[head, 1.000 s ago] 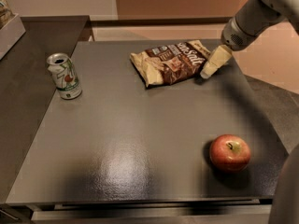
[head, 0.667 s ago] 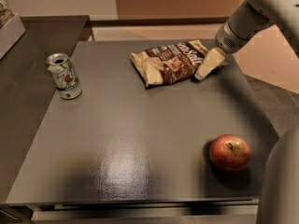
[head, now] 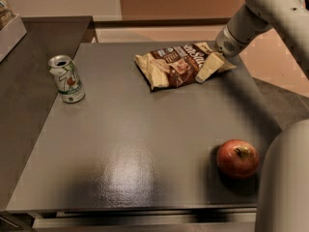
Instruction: Move brown chip bag near apple
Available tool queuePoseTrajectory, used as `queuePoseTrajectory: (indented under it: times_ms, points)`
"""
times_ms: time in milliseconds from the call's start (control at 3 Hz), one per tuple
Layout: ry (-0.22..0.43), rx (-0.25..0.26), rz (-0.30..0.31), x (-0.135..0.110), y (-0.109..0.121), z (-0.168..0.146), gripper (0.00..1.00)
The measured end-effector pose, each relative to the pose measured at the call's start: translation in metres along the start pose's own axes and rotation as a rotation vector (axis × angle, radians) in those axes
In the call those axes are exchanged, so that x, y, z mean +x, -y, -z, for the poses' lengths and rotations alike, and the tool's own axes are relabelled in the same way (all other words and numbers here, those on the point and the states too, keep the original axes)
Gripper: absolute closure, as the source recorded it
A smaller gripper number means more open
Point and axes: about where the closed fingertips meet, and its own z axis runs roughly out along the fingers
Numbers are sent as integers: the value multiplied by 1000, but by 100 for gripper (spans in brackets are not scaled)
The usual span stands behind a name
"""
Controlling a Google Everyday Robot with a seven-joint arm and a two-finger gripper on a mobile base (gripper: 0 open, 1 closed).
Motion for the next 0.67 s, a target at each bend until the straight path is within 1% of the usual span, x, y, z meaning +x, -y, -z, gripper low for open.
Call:
queuePoseTrajectory:
  times_ms: [333,667]
  points:
    - [-2,-14,7,-3,-3,-6,44]
    - [4,-17,8,-5,-5,-3,67]
